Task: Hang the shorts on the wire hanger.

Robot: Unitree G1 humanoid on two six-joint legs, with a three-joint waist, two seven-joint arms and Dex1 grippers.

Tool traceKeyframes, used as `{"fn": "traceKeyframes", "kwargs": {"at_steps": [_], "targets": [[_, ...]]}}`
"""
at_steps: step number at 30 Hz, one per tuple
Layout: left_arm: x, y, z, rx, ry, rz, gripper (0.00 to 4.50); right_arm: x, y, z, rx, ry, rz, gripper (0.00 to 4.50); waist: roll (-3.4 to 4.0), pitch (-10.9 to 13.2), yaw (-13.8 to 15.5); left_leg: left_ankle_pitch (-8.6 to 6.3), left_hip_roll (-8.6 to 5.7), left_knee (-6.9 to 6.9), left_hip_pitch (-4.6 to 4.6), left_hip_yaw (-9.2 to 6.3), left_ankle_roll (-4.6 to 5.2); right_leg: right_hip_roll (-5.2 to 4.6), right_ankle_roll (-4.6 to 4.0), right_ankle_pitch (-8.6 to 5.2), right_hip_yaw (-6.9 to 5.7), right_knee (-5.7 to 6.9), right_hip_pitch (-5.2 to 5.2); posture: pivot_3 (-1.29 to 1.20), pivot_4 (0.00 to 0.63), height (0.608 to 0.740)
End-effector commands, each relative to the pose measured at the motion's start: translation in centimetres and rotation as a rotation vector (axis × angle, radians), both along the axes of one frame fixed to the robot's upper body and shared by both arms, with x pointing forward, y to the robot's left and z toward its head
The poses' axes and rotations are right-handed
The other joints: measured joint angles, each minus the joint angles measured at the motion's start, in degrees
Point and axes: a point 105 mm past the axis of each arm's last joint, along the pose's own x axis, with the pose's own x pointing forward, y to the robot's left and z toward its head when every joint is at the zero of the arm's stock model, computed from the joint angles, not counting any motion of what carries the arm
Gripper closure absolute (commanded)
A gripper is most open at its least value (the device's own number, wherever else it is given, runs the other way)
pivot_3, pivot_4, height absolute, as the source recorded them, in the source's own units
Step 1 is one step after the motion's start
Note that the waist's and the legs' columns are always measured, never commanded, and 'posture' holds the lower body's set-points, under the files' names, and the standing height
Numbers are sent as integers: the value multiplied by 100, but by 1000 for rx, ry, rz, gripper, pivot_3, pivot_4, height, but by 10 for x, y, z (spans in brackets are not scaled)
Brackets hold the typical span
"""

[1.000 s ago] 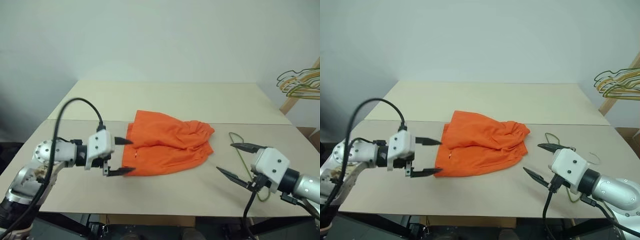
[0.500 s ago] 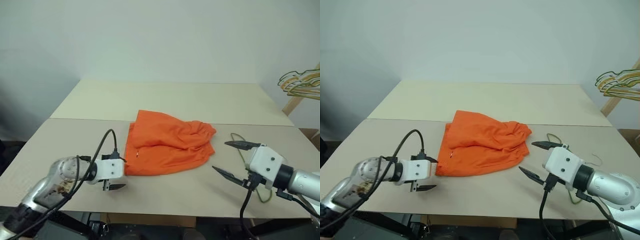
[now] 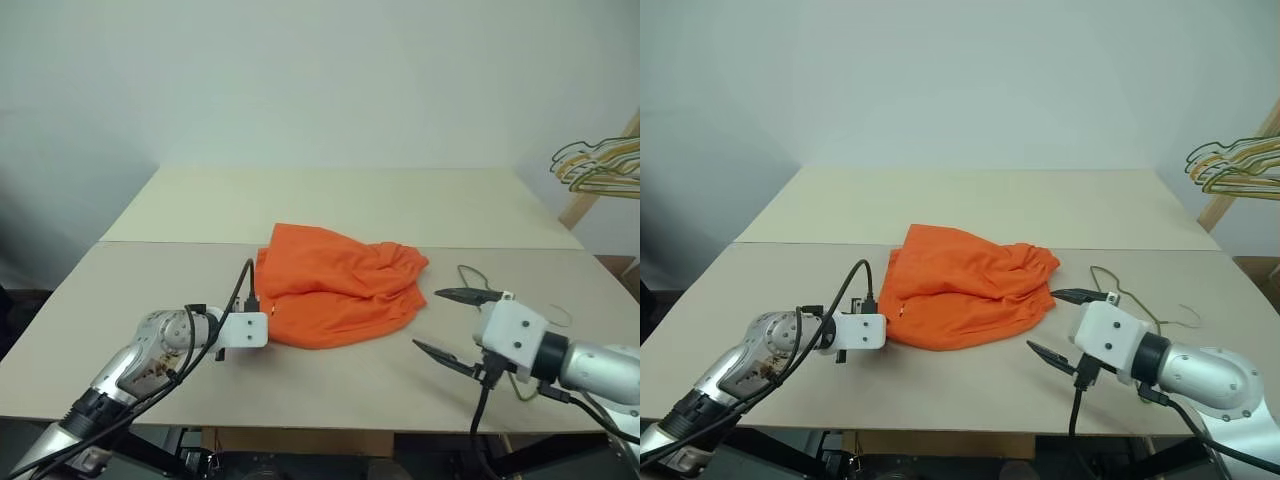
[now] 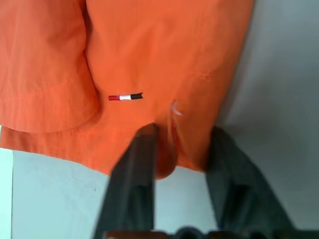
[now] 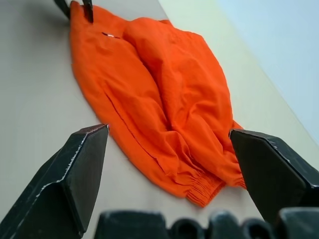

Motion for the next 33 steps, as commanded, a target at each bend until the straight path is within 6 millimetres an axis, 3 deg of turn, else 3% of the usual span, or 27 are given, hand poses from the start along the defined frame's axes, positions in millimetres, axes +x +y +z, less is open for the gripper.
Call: {"fn": "traceKeyframes", "kwargs": {"at_steps": [1, 5, 11, 13, 15, 25, 29, 33], "targets": [[6, 5, 14, -12, -21, 12, 4440, 11, 4, -20, -188, -29, 65, 0, -6, 2, -39, 0, 0, 0, -5, 0, 0, 0, 0, 0, 0, -1, -4, -155, 0, 740], [7, 3, 42, -91, -27, 23, 4479, 53, -5, -61, -480, -134, 57, 0, -24, 11, -117, 1, 0, 3, -30, 3, -1, 3, 0, 0, 1, 4, -34, -138, 0, 740], [2, 1, 76, -187, -23, 42, 4479, 104, 5, -76, -614, -272, 63, 0, -26, 21, -194, 30, -2, 6, -60, 4, -50, 3, 0, -9, 6, 18, -70, -103, 0, 740], [3, 3, 82, -191, -40, 50, 4500, 113, 7, -85, -650, -278, 90, 391, -30, 23, -202, 35, -3, 7, -61, 5, -58, 2, 1, -9, 11, 17, -68, -85, 0, 740], [3, 5, 85, -190, -51, 63, 4500, 116, 8, -92, -675, -275, 132, 841, -36, 26, -201, 34, -3, 7, -55, 6, -57, 1, 1, -9, 10, 17, -60, -77, 0, 740], [2, 13, 81, -181, -47, 99, 4500, 108, -6, -83, -658, -297, 117, 4400, -40, 28, -178, 24, 4, 6, -38, -1, -40, -6, 1, -9, 6, 21, -41, -88, 0, 740], [-1, 13, 80, -193, -24, 69, 4500, 104, -8, -68, -620, -333, 101, 4457, -40, 28, -180, 24, 4, 6, -38, -1, -40, -9, 1, -9, 5, 21, -41, -104, 0, 740], [-21, 13, 89, -203, 76, -137, 4500, 80, 3, -34, -495, -328, 202, 4457, -36, 33, -192, 23, 7, 3, -38, -1, -39, -7, 1, -10, 5, 23, -45, -121, 0, 740]]}}
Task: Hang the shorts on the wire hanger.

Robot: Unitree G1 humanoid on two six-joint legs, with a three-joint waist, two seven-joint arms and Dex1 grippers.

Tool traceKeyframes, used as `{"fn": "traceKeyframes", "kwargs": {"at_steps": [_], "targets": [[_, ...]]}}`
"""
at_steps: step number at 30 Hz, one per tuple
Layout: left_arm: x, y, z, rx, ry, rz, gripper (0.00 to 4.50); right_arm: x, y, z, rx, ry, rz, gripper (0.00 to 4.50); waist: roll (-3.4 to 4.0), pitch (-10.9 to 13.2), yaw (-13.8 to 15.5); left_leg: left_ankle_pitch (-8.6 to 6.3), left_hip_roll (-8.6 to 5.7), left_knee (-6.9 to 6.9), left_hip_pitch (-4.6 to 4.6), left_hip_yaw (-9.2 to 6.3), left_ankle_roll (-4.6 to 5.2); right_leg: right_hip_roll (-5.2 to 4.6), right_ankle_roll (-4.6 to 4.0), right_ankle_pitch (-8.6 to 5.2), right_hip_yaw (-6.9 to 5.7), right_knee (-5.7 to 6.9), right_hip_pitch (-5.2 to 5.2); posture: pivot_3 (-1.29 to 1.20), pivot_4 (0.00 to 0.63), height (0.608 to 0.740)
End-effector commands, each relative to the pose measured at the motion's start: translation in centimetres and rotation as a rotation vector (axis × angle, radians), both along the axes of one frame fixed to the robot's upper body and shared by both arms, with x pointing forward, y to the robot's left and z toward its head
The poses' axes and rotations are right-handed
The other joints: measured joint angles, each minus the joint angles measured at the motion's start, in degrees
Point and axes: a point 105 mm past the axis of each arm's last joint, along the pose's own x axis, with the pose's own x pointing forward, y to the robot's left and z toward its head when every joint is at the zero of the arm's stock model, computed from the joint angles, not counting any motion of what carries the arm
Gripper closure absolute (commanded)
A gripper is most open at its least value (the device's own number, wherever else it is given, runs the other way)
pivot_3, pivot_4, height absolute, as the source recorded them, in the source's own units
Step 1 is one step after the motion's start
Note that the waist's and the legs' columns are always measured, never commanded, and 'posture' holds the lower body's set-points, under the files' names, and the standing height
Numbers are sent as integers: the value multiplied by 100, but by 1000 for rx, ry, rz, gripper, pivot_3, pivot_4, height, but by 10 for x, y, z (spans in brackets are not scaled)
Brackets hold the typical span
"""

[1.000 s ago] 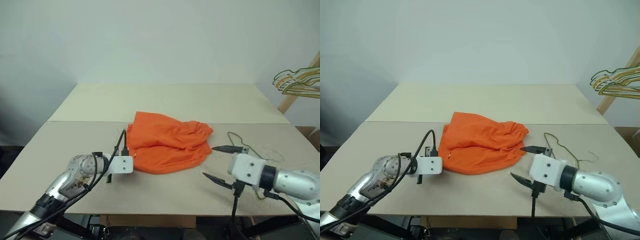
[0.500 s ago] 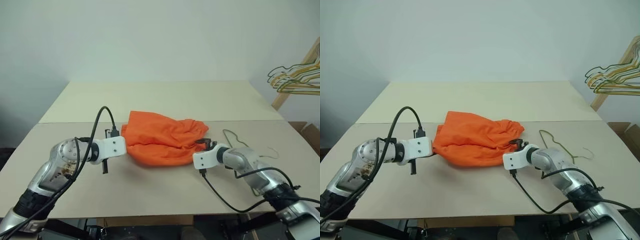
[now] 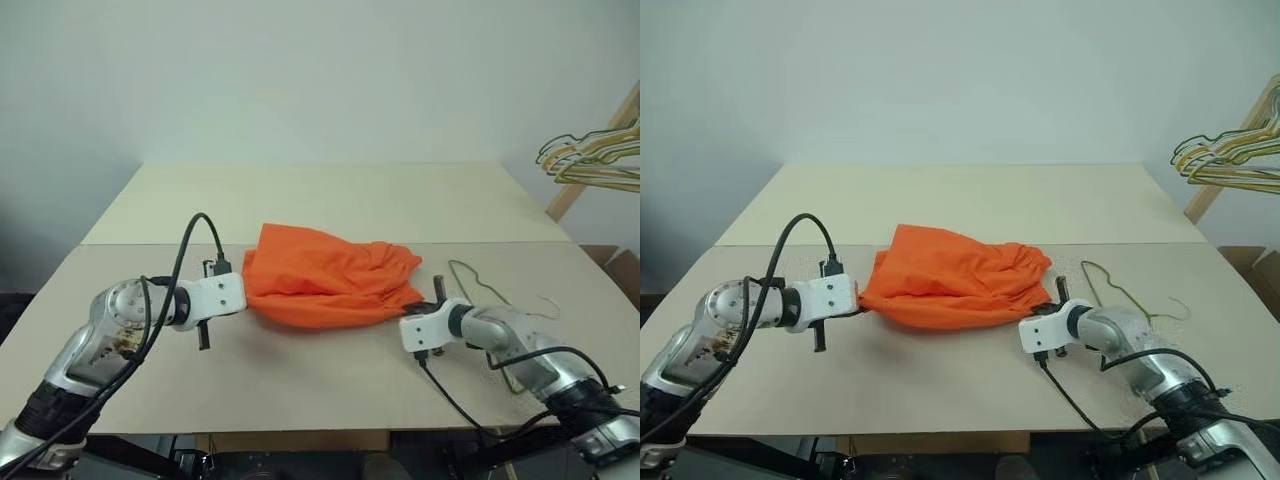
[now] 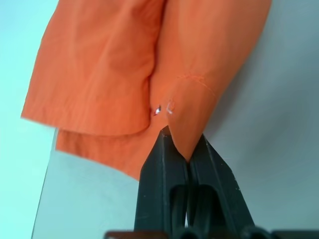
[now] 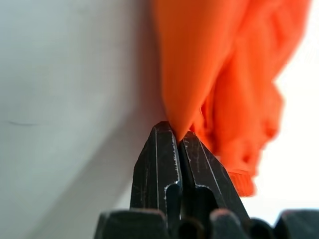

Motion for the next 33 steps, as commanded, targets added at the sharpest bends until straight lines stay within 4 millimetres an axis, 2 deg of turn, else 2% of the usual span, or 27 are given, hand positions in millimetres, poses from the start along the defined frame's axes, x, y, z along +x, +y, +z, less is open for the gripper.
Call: {"fn": "traceKeyframes", "kwargs": {"at_steps": [1, 2, 3, 6, 8, 10, 11, 13, 14, 16, 18, 20, 22, 23, 26, 29, 32, 33], "targets": [[-15, 3, 25, -36, 11, -198, 4500, -19, 12, 49, 96, -1, 128, 4457, 6, 6, -6, 0, 1, -2, -1, 0, 0, 0, -1, -1, 0, -1, -2, -123, 0, 740], [-12, 2, 29, -49, -4, -218, 4500, -20, 13, 57, 110, 8, 141, 4457, 6, 6, -8, -1, 3, -2, -1, 1, 0, -1, -1, -1, -1, -1, -3, -127, 0, 740], [1, -1, 35, -71, -53, -189, 4500, -14, 15, 68, 148, -19, 126, 4457, 5, 7, -8, -3, 4, -2, 0, 1, 4, -2, -1, -1, -2, -2, 0, -130, 0, 740], [62, -12, 68, -189, -269, -23, 4500, 41, 19, 112, 313, -250, -42, 4457, -10, 13, -13, -14, 0, 14, 23, -1, 33, 2, -1, 11, -8, 0, 31, -148, 0, 740], [110, -15, 110, -294, -468, 165, 4500, 83, 15, 155, 413, -490, -199, 4457, -12, 12, -23, 12, -10, 20, 20, -4, 35, 10, 0, 41, -9, -4, 31, -153, 0, 740], [151, -10, 172, -430, -757, 396, 4500, 113, 3, 217, 615, -773, -389, 4457, -19, 17, -37, 28, -16, 21, 7, -9, 33, 6, 2, 53, -15, -2, 21, -158, 0, 740], [161, -3, 207, -512, -898, 515, 4500, 118, -3, 246, 722, -896, -451, 4457, -23, 21, -47, 57, -18, 7, -11, -10, 1, 2, 1, 62, -16, -11, -3, -160, 0, 740], [163, 10, 254, -613, -1111, 650, 4500, 115, -6, 278, 851, -1034, -467, 4457, -18, 16, -106, 79, -19, -10, -78, -14, -30, -7, 1, 66, -17, 21, -88, -160, 0, 740], [157, 11, 271, -642, -1195, 642, 4500, 112, -4, 284, 871, -1067, -440, 4457, -18, 14, -164, 81, -21, -11, -119, -21, -35, -7, 1, 66, -18, 70, -146, -160, 0, 740], [149, 3, 284, -691, -1244, 545, 4500, 109, 6, 278, 877, -1035, -357, 4457, -12, -16, -300, 77, -41, -27, -116, -26, -31, -20, 2, 67, -23, 162, -203, -159, 0, 740], [144, -11, 270, -657, -1188, 378, 4500, 107, 14, 249, 812, -944, -278, 4457, -11, -28, -399, 65, -47, -86, -80, -42, -21, -30, 3, 67, -60, 188, -187, -152, 0, 740], [136, -21, 245, -605, -1112, 211, 4500, 101, 18, 218, 741, -862, -211, 4457, -7, -30, -505, 61, -62, -106, -80, -58, -21, -47, 4, 67, -124, 142, -170, -146, 0, 740], [123, -26, 205, -547, -953, 48, 4500, 90, 23, 186, 659, -787, -111, 4457, 10, -21, -604, 61, -66, -110, -101, -64, -22, -55, 7, 65, -142, 91, -170, -144, 0, 740], [112, -23, 174, -468, -805, -28, 4500, 83, 24, 167, 600, -743, -55, 4457, 17, -15, -668, 62, -77, -108, -118, -69, -22, -68, 18, 58, -149, 74, -176, -145, 0, 740], [66, -8, 102, -278, -461, -202, 4500, 66, 22, 122, 499, -602, 53, 4457, 37, 4, -933, 64, -110, -105, -146, -70, -14, -121, 73, 23, -147, 45, -176, -145, 0, 740], [26, 12, 67, -181, -225, -238, 4500, 52, 22, 89, 437, -474, 127, 4457, 29, 14, -1121, 71, -107, -85, -134, -86, 0, -121, 71, 22, -133, 14, -132, -137, 0, 740], [-6, 26, 52, -89, -60, -262, 4500, 37, 27, 67, 381, -368, 206, 4457, -17, 65, -1115, 82, -110, -72, -17, -102, 22, -119, 61, 21, -112, -44, 12, -128, 0, 740], [-14, 28, 50, -70, -14, -269, 4500, 33, 28, 62, 360, -343, 231, 4457, -32, 89, -1076, 53, -109, -77, 38, -105, 70, -122, 58, 23, -112, -50, 74, -127, 0, 740]]}}
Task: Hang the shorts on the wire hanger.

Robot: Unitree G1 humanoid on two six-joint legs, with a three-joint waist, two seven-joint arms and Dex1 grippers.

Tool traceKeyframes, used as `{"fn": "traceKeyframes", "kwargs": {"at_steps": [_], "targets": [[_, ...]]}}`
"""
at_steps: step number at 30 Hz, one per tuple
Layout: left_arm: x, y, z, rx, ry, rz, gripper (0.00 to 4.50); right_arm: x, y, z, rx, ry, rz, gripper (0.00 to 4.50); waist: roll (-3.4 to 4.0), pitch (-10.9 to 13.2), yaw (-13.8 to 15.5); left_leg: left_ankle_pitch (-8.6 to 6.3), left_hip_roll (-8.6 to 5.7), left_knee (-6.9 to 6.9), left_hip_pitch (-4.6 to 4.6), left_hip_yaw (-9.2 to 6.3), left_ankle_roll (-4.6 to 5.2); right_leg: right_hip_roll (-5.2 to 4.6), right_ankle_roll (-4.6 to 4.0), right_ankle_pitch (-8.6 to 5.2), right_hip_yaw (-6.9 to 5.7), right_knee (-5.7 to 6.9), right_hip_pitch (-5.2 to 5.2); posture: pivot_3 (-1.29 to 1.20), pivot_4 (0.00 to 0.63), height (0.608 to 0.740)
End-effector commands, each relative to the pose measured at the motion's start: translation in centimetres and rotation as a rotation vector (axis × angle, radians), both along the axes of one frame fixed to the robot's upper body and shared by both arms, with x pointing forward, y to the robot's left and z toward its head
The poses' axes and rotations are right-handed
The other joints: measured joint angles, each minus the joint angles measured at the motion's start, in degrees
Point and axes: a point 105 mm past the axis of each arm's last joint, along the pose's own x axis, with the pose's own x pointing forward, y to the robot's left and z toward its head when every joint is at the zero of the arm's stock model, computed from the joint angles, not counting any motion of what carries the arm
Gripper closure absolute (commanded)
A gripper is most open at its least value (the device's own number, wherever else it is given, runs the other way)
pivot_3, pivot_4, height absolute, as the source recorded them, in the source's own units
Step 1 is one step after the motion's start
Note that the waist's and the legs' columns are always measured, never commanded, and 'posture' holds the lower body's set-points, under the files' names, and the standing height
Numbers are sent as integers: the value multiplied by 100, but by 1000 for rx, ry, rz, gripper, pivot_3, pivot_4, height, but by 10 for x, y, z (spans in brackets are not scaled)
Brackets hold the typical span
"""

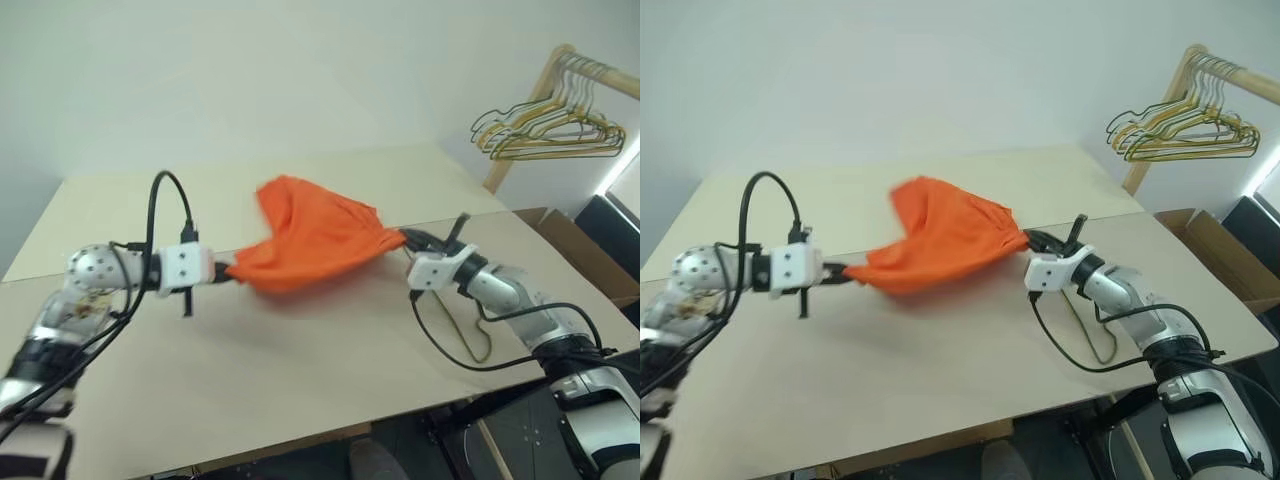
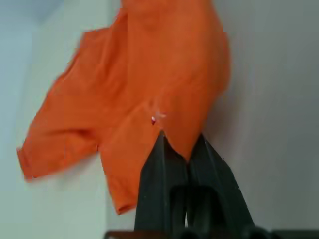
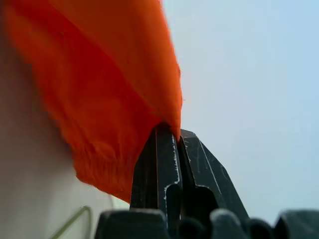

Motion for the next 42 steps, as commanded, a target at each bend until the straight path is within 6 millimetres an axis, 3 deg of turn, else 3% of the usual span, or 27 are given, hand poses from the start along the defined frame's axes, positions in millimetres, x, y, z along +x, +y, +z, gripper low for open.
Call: {"fn": "traceKeyframes", "kwargs": {"at_steps": [1, 3, 5, 9, 13, 15, 16, 19, 24, 27, 31, 34, 42], "targets": [[-28, 4, 11, 65, 92, -58, 4500, -17, 14, -3, -74, 24, 138, 4457, -21, 37, 105, -8, -1, -7, 63, -5, 12, -6, -4, 3, -6, -8, 66, -127, 0, 740], [-42, 8, 8, 112, 155, -75, 4500, -26, 13, -16, -146, 72, 179, 4457, -12, 50, 205, -31, 5, -22, 161, -20, -28, -10, -10, 19, -13, -50, 161, -126, 0, 740], [-59, 11, 1, 182, 209, -103, 4500, -40, 9, -33, -238, 137, 227, 4457, -5, 42, 366, -36, 5, -25, 184, -22, -36, -19, -10, 20, -13, -53, 165, -125, 0, 740], [-80, 1, -5, 192, 271, -148, 4500, -53, 1, -44, -310, 196, 246, 4457, 0, 34, 623, -22, 5, -16, 128, -24, -33, -19, -9, 20, -12, -40, 126, -129, 0, 740], [-98, -19, -10, 155, 309, -203, 4500, -62, -8, -46, -339, 221, 228, 4457, 4, 28, 778, -26, 4, 25, -12, -23, -40, -13, -8, 20, -10, 27, -5, -139, 0, 740], [-102, -26, -14, 143, 312, -201, 4500, -72, -14, -45, -349, 252, 240, 3957, 5, 29, 824, -30, 6, 73, -62, -22, -34, -6, 1, 13, -11, 50, -42, -143, 0, 740], [-103, -28, -15, 139, 320, -209, 4283, -78, -16, -45, -351, 272, 250, 3677, 5, 29, 845, -31, 5, 76, -67, -20, -31, -7, 2, 12, -10, 43, -43, -144, 0, 740], [-107, -23, -12, 139, 338, -233, 3492, -103, -21, -41, -351, 339, 298, 2683, 7, 30, 896, -53, 3, 78, -52, -11, 7, -9, 3, 10, -7, 13, -29, -149, 0, 740], [-92, -5, 4, 154, 267, -208, 1955, -132, -29, -26, -290, 471, 264, 997, 21, 30, 969, -63, 6, 69, 19, -5, 21, -6, -12, -4, -9, 13, 35, -130, 0, 740], [-85, -2, 22, 82, 236, -181, 1918, -129, -45, -11, -83, 592, 52, 49, 17, 26, 1021, -69, 6, 67, 26, -2, 25, -8, -9, -9, -9, 12, 41, -116, 0, 740], [-68, -16, 41, -131, 190, -120, 1918, -118, -83, -5, 193, 719, -326, 49, 11, 21, 1138, -83, 9, 71, 26, 2, 22, -10, -8, -9, -7, 10, 44, -116, 0, 740], [-56, -37, 50, -321, 212, -65, 1918, -116, -103, -1, 400, 773, -520, 49, 9, 19, 1273, -84, 8, 72, 24, 0, 24, -10, -6, -10, -7, 11, 42, -127, 0, 740], [-53, -86, 51, -499, 313, -110, 1918, -120, -171, -30, 651, 878, -1189, 49, 13, 9, 1279, -83, 3, 71, 19, 8, 22, -5, -7, -10, 3, 5, 38, -157, 0, 740]]}}
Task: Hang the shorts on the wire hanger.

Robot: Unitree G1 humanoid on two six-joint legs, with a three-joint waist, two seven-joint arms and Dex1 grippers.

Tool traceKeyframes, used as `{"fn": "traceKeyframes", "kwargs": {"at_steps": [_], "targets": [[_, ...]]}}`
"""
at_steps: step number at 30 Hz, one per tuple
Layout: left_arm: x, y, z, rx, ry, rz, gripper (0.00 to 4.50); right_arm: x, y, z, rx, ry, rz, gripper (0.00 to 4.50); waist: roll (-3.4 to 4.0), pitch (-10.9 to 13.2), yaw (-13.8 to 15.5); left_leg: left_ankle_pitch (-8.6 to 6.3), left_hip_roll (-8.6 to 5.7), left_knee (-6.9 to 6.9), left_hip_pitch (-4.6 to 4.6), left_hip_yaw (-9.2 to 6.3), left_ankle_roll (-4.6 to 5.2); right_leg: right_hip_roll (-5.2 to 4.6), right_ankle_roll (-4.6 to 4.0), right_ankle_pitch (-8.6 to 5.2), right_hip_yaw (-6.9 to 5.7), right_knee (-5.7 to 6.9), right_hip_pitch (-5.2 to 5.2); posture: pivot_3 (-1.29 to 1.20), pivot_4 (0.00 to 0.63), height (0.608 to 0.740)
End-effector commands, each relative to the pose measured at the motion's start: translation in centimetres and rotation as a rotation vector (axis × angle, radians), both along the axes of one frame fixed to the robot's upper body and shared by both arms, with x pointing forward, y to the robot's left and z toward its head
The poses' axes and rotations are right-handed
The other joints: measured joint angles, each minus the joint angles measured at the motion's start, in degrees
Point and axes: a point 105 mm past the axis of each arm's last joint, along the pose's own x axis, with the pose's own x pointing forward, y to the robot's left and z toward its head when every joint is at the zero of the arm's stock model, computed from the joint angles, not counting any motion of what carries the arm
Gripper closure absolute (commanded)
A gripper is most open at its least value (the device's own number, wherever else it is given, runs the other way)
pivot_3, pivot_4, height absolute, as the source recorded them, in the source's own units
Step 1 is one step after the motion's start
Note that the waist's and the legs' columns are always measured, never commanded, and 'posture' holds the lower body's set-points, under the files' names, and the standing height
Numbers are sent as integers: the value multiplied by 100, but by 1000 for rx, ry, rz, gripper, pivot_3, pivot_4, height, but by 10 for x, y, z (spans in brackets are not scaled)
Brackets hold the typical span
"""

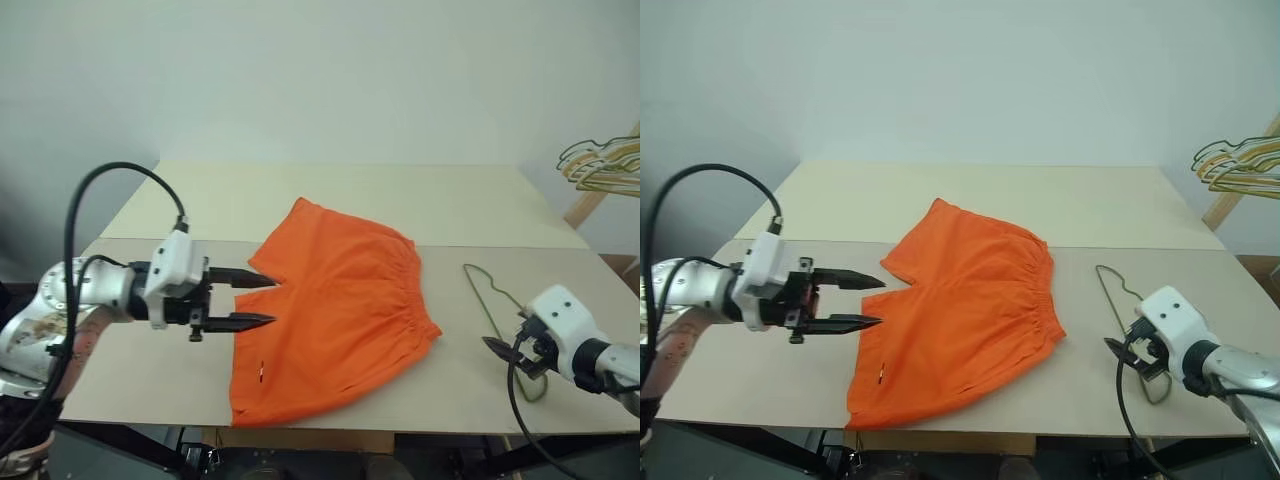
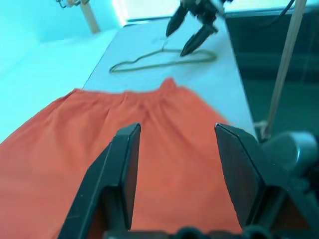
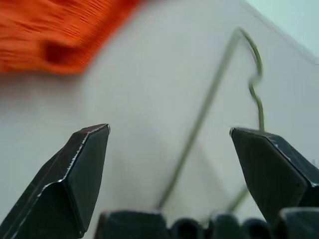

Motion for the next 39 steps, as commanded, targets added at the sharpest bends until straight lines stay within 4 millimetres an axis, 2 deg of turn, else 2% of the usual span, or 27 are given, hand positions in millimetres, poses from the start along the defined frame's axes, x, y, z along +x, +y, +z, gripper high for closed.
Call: {"fn": "traceKeyframes", "kwargs": {"at_steps": [1, 8, 9, 12, 17, 20, 22, 23, 26, 28, 30, 31, 32, 33, 36, 39], "targets": [[-3, -11, 6, -19, -13, -28, 1918, -8, -27, -2, -34, 65, -224, 49, 8, -5, -24, 1, 0, -1, -7, 0, -1, 2, -1, -1, 1, -1, -5, -165, 0, 740], [-4, -10, 2, -4, -12, -47, 1918, -23, -35, -30, 43, 223, -363, 49, 17, -11, -64, 1, -2, 5, -37, 7, -1, 14, -3, -4, 7, -7, -33, -177, 0, 740], [-4, -11, 3, -6, -13, -51, 1918, -24, -36, -36, 78, 250, -383, 207, 15, -14, -65, -1, -3, 6, -38, 7, 2, 14, -3, -4, 7, -8, -32, -177, 0, 740], [-3, -11, 3, -2, -20, -55, 1918, -27, -37, -48, 184, 315, -456, 1001, -8, -33, -63, -2, 1, 5, -33, -1, 4, 24, 0, -2, 0, -30, -13, -175, 0, 740], [-3, -10, 5, 0, -29, -54, 1918, -24, -38, -52, 256, 326, -531, 2671, -34, -55, -67, -4, 2, 5, -33, -5, 7, 25, 6, 2, -3, -46, -3, -169, 0, 740], [-2, -9, 6, 1, -35, -51, 1918, -18, -41, -48, 296, 297, -581, 3668, -37, -57, -73, -4, 4, 5, -34, -8, 5, 25, 6, 3, -5, -49, -3, -167, 0, 740], [-2, -9, 6, 2, -38, -50, 1918, -13, -44, -40, 260, 254, -588, 4324, -35, -57, -84, -3, 4, 5, -34, -8, 4, 25, 5, 4, -5, -48, -4, -167, 0, 740], [-1, -8, 6, 2, -43, -46, 1918, -8, -44, -34, 231, 218, -574, 4465, -31, -57, -94, -3, 4, 4, -34, -8, 4, 25, 5, 4, -5, -47, -4, -168, 0, 740], [3, -7, 9, 3, -57, -32, 1918, 11, -41, -5, 119, 70, -500, 4465, 0, -58, -139, -3, 3, 4, -41, -8, 3, 25, 5, 4, -4, -47, -11, -173, 0, 740], [6, -6, 11, 0, -69, -21, 1918, 25, -37, 21, -39, -68, -403, 4465, 36, -58, -161, -2, 0, 4, -53, -10, 3, 25, 5, 4, -4, -45, -24, -171, 0, 740], [9, -6, 13, -4, -75, -11, 1918, 32, -29, 36, -184, -158, -294, 4465, 74, -59, -179, -1, -6, 4, -62, -7, 3, 22, 9, 4, 1, -44, -39, -175, 0, 740], [12, -5, 15, -8, -86, -6, 1918, 41, -19, 53, -337, -262, -171, 4465, 79, -60, -177, -1, -7, 3, -63, -7, 3, 22, 10, 4, 2, -45, -42, -177, 0, 740], [16, -5, 19, -14, -101, 2, 1918, 50, -2, 74, -531, -402, 0, 4465, 80, -59, -183, -1, -8, 2, -62, -8, 2, 24, 13, 2, 0, -44, -44, -181, 0, 740], [20, -5, 22, -19, -113, 13, 1918, 55, 19, 86, -670, -504, 179, 4465, 82, -58, -190, -1, -8, -1, -63, -8, 2, 24, 14, 1, 1, -44, -47, -181, 0, 740], [32, -3, 30, -22, -141, 36, 1918, 56, 53, 87, -926, -622, 556, 4465, 75, -57, -237, 1, -11, 5, -67, 1, -1, 27, 15, 1, 9, -40, -56, -183, 0, 740], [47, 1, 44, -27, -138, 73, 1918, 57, 66, 80, -1098, -669, 842, 4465, 63, -54, -296, 5, -7, 5, -65, 2, -7, 31, 15, 1, 9, -43, -55, -184, 0, 740]]}}
